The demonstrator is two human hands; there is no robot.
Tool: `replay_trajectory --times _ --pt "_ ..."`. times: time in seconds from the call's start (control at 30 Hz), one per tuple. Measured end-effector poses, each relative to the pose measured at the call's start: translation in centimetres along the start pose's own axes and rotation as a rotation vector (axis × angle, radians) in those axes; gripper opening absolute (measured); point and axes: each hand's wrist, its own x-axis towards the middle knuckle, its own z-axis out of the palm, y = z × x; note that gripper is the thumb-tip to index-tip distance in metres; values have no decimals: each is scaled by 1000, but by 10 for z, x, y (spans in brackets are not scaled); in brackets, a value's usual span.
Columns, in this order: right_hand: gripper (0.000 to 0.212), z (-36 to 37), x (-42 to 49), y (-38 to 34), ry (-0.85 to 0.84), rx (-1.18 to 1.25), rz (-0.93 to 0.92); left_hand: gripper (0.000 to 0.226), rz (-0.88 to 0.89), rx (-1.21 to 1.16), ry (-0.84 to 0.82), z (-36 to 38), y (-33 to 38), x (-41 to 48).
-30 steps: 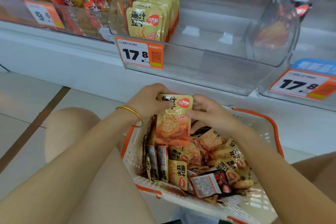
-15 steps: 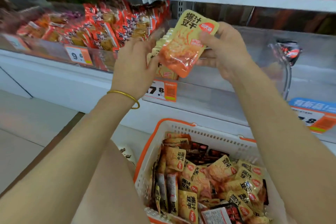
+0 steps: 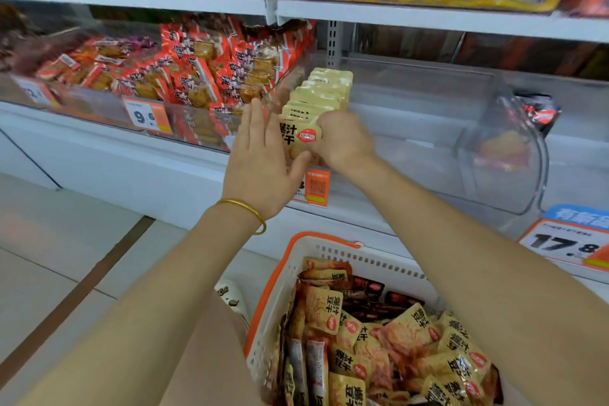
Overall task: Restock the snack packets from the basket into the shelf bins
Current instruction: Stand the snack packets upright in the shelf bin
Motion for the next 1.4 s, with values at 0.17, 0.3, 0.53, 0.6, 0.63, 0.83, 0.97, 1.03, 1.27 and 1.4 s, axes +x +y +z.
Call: replay_trajectory --times 0.17,0.3,0.53,0.6,0.63,0.83,0.97,1.03,1.27,1.4 --pt "39 6 7 5 -49 195 81 84 8 -9 37 1 -1 -5" --pt "62 2 6 10 -73 259 73 78 21 -34 71 0 4 -17" --pt "43 -49 -77 7 156 510 -29 52 183 -157 163 -2 27 -59" --pt "36 -48 -114 14 41 611 -39 47 249 -165 119 6 32 -83" --pt "32 -39 -128 22 -34 616 -19 45 275 -158 73 11 33 -93" --pt "13 86 -146 97 -441 445 290 49 344 23 -300 54 22 -97" --pt "11 170 -151 139 -601 418 499 45 367 33 -430 73 17 -98" --pt "21 194 -153 146 -671 464 620 42 364 13 -464 78 16 -97" --pt "43 225 -154 148 -739 433 575 32 270 -31 -593 84 10 -92" --pt "26 191 -158 137 -561 301 306 38 186 40 -708 84 14 -89"
